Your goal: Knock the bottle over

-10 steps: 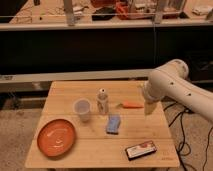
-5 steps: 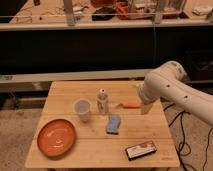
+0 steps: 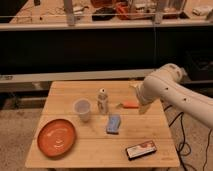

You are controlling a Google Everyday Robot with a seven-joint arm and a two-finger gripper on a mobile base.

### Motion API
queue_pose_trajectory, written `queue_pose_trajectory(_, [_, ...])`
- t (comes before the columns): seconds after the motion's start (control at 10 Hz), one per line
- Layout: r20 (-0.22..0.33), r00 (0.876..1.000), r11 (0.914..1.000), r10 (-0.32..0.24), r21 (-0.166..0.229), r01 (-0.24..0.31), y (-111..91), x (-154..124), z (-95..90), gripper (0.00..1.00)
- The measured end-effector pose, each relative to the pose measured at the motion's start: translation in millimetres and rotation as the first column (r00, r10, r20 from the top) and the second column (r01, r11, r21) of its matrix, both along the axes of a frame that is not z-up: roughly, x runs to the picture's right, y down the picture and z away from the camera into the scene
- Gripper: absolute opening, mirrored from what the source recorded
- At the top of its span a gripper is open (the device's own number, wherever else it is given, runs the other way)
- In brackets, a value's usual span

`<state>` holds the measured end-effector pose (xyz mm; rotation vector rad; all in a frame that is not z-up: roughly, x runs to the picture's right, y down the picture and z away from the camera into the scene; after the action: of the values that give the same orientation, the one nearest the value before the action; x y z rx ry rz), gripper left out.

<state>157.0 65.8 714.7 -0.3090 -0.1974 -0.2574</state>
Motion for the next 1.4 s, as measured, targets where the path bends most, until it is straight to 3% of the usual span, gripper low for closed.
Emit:
queue_pose_trajectory(0.5, [0.045, 0.999, 0.9987, -0.03, 0.041, 0.028, 1.2, -7.6, 2.4, 0.76])
queue_pose_trajectory(0.8, [0.067, 0.997, 0.9973, -0.042, 0.063, 0.038, 2.6, -9.8, 3.6, 0.53])
queue_pose_trajectory(1.0, [0.082, 0.995, 0.9959, -0.052, 0.078, 0.046, 2.6, -12.1, 5.0, 0.46])
queue_pose_trajectory(1.4, [0.107, 0.991, 0.9914, -0.083, 0.11, 0.071, -3.5, -20.9, 14.3, 0.1])
